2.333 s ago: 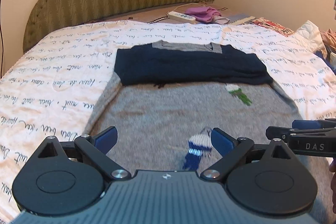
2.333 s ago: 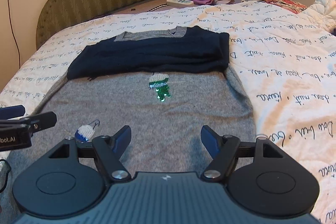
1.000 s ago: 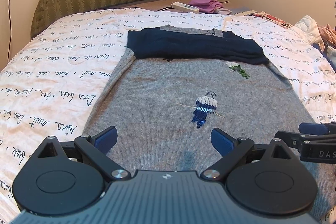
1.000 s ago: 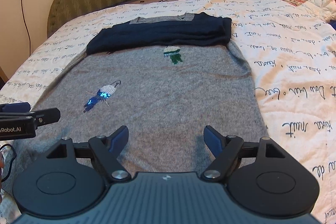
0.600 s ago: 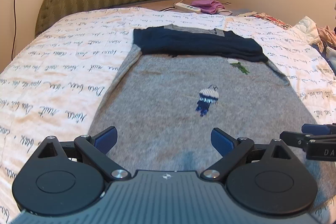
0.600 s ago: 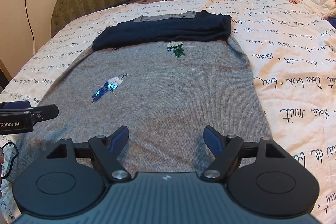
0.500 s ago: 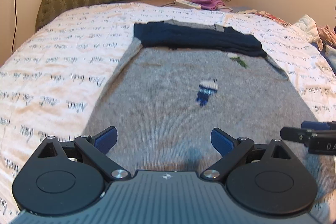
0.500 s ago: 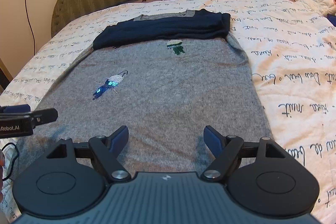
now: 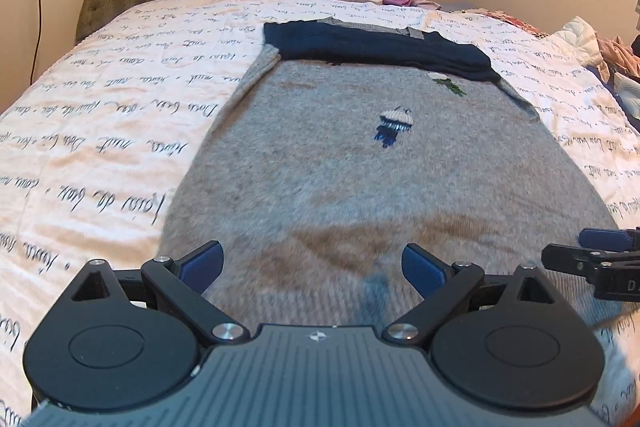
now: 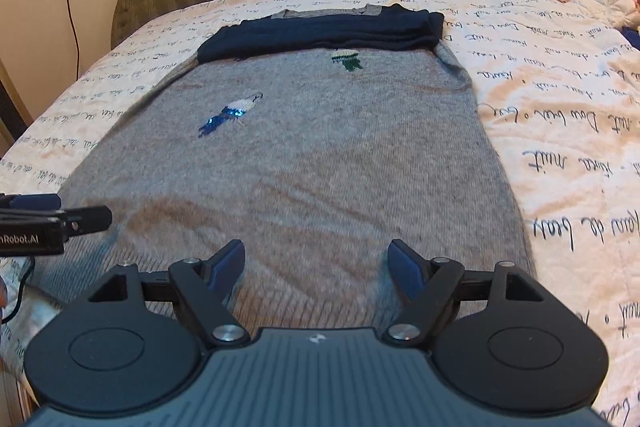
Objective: Fold small clothes
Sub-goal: 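Grasp the sweater hem with both grippers and lift it toward the collar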
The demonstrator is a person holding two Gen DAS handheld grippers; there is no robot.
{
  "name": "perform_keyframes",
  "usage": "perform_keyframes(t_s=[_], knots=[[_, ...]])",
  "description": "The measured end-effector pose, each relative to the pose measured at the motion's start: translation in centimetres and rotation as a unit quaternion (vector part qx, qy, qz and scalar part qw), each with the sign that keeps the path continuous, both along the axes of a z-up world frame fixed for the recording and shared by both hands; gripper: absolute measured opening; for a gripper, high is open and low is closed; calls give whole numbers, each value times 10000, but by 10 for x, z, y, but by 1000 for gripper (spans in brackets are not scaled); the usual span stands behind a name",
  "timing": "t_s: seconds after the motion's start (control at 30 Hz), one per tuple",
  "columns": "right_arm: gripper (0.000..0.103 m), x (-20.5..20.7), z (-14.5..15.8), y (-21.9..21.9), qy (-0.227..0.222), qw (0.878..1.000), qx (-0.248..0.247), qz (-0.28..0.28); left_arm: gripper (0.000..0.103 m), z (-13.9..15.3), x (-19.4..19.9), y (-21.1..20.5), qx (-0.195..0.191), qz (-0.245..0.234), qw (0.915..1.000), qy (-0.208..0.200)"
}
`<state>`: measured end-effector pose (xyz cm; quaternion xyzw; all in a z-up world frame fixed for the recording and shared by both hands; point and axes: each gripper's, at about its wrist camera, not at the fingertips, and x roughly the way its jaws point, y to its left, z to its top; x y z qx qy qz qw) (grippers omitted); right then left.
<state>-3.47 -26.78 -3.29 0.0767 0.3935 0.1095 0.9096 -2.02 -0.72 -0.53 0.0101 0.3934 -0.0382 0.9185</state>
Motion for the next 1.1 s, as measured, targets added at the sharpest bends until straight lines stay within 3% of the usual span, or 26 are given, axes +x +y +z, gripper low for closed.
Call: perform_keyframes(t_s=[0.53,0.77,0.9,1.0,1.07,1.1], knots=[[79,-42,0,-1,-71,9985,-426,345,98,-10,-19,10,39,58,9996,267],[79,-60,-1,-71,-53,9995,73,-297,98,-12,-12,48,-64,625,9972,410],[79,-51,-15,-105,194,9962,552,-642,99,-14,-3,78,-461,1068,9916,573],[80,-46,-22,-116,351,9911,1148,-583,99,-14,0,91,-787,1216,9875,614],[76,-42,-22,-117,398,9865,1555,-315,101,-13,1,95,-971,1235,9856,625],[60,-39,-23,-117,448,9832,1763,-177,101,-12,1,97,-1149,1214,9839,629]])
